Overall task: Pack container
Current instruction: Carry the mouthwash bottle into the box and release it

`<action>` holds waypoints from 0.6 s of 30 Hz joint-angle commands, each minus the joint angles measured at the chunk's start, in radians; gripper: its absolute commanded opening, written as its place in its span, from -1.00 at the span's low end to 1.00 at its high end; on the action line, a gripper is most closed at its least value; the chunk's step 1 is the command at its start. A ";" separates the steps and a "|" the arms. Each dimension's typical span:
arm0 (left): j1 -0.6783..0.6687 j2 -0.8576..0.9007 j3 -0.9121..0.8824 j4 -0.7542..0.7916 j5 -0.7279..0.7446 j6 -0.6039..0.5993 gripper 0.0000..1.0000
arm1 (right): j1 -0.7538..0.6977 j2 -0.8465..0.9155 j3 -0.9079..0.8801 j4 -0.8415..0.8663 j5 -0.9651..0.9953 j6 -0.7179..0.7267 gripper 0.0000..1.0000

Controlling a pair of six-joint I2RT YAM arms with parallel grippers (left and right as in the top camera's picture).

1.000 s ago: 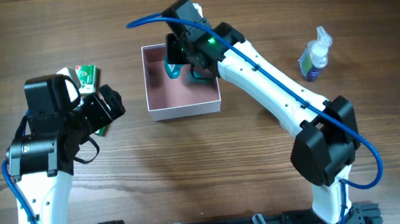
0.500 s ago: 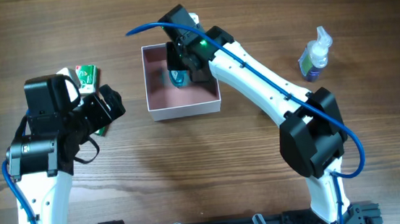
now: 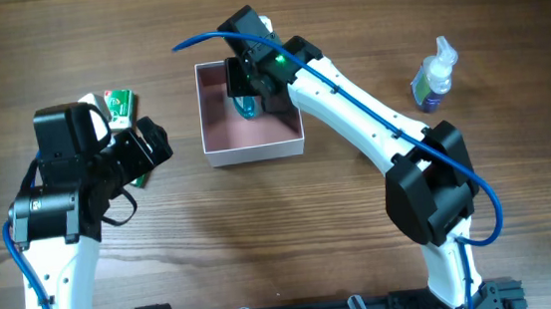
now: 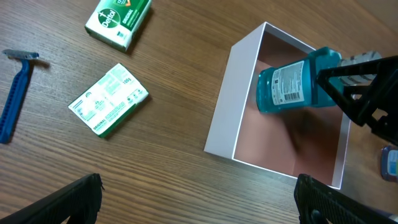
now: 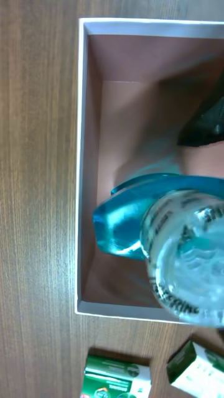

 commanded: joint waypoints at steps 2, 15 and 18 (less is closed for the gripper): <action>-0.003 -0.002 0.021 0.002 0.015 0.013 1.00 | -0.001 -0.002 0.026 0.003 0.006 -0.021 0.30; -0.003 -0.002 0.021 0.002 0.016 0.013 0.99 | -0.001 -0.011 0.027 -0.008 -0.097 -0.072 0.47; -0.003 -0.002 0.021 0.003 0.015 0.013 0.99 | -0.001 -0.023 0.027 -0.029 -0.116 -0.071 0.51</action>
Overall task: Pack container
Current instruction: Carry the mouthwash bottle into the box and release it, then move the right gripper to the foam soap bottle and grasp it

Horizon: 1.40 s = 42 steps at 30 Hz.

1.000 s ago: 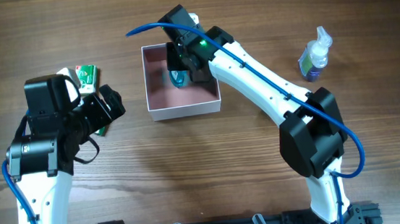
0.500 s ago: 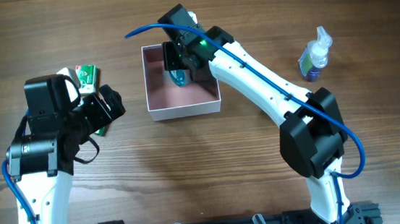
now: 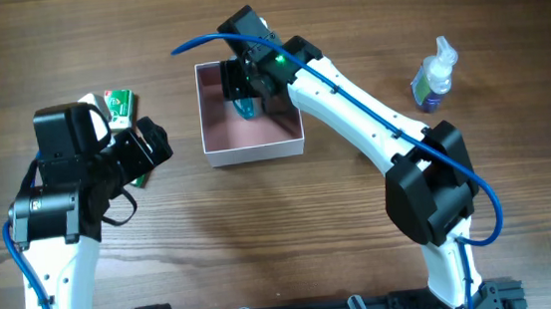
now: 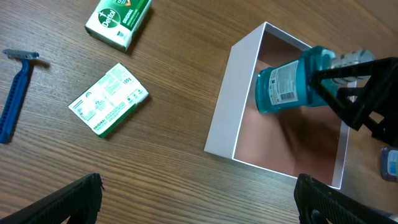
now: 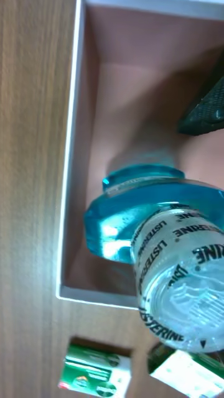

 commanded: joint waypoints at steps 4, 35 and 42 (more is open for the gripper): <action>-0.003 -0.002 0.021 0.003 0.015 0.013 0.99 | -0.001 -0.040 0.027 -0.049 -0.056 -0.029 0.54; -0.003 -0.002 0.021 0.004 0.015 0.013 0.99 | -0.792 -0.432 0.021 -0.580 -0.049 -0.526 0.99; -0.003 -0.002 0.021 0.011 0.015 0.013 1.00 | -0.812 -0.392 -0.040 -0.528 -0.066 -0.681 0.99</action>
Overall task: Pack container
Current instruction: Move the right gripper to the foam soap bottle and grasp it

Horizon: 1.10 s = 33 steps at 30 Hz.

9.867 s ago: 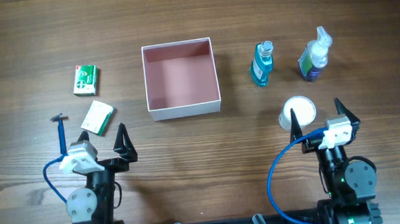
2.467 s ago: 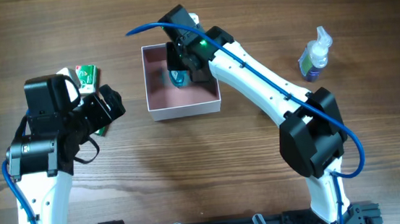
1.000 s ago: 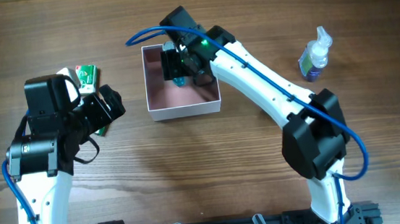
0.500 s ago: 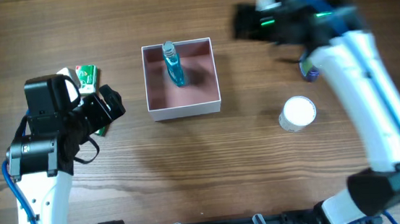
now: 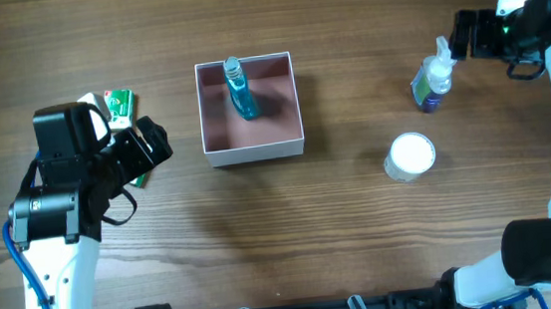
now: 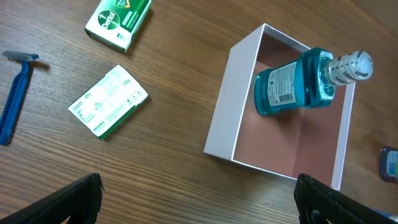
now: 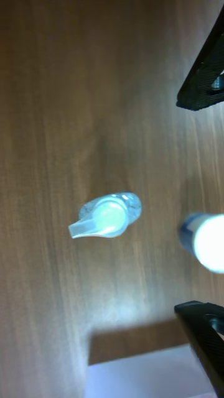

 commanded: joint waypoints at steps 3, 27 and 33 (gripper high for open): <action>-0.003 -0.002 0.021 0.006 0.015 0.013 0.99 | -0.001 0.088 -0.051 0.023 -0.039 -0.137 0.99; -0.003 -0.002 0.021 0.006 0.015 0.013 0.99 | 0.003 0.385 -0.079 0.143 -0.060 -0.106 0.96; -0.003 -0.002 0.021 0.006 0.014 0.013 0.99 | 0.002 0.387 -0.079 0.146 -0.065 -0.103 0.79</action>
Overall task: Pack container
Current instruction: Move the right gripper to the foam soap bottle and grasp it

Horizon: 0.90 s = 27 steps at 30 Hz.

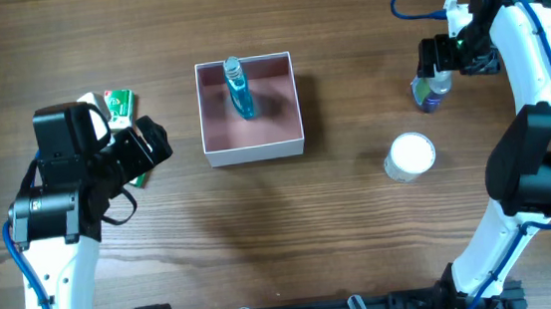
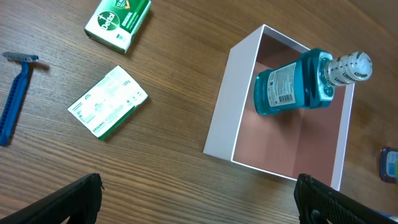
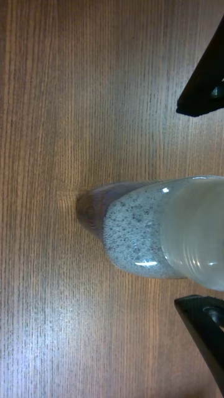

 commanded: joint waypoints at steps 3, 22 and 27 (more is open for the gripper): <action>-0.003 -0.002 0.021 0.003 0.014 0.013 1.00 | 0.002 0.021 -0.010 0.003 -0.027 0.005 0.70; -0.003 -0.002 0.021 0.003 0.015 0.013 1.00 | 0.002 0.021 -0.010 0.011 -0.056 0.029 0.05; -0.003 -0.002 0.021 0.003 0.015 0.013 1.00 | 0.002 0.021 -0.010 0.011 -0.061 0.029 0.03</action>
